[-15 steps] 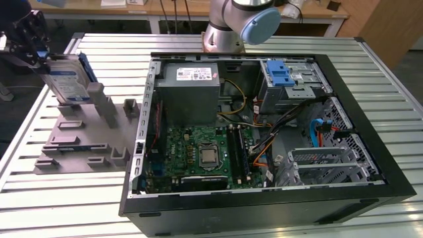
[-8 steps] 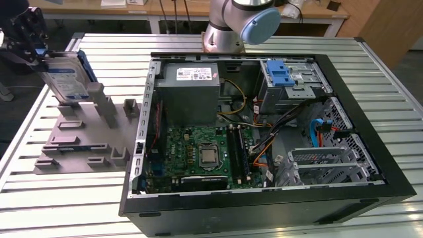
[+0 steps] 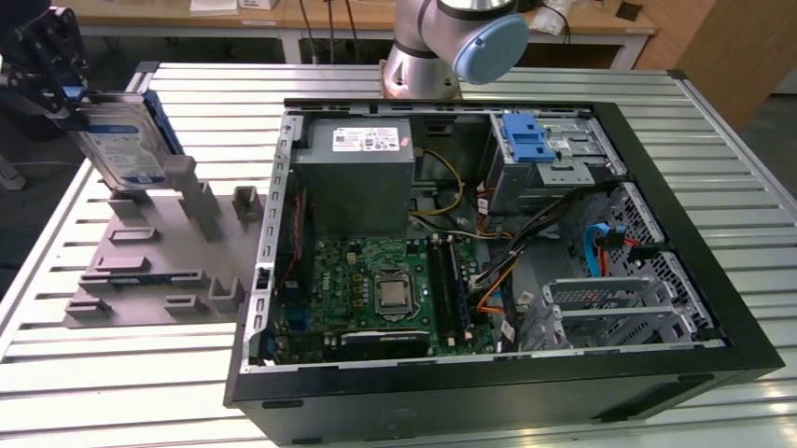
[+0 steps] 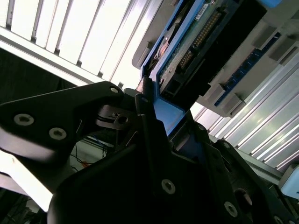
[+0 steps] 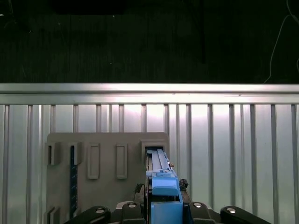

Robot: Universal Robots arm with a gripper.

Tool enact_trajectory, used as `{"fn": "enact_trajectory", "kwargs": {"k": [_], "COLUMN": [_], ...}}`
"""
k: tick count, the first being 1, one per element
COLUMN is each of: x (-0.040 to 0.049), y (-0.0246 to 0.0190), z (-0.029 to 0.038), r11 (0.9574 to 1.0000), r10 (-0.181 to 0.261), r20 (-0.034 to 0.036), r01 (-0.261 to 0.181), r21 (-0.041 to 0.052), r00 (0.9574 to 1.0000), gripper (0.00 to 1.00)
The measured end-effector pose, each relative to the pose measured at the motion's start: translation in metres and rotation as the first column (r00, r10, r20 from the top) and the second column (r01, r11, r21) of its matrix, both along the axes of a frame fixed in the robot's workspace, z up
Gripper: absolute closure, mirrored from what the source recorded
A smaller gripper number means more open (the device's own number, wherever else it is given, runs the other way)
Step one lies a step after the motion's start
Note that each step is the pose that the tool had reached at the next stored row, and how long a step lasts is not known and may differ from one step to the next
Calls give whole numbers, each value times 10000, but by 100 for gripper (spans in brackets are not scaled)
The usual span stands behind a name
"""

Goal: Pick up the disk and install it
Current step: 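Pick up the disk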

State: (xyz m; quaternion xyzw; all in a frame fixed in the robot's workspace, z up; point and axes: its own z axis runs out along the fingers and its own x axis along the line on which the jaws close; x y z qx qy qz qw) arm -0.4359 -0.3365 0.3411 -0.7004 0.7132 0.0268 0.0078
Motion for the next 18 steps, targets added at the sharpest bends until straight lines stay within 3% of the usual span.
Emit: {"fn": "enact_trajectory", "kwargs": {"k": [18], "x": [0], "y": [0], "z": [134], "r11": [10000], "r10": [1], "r20": [0], "r01": [-1], "r21": [3], "r00": [10000], "gripper": [64]}}
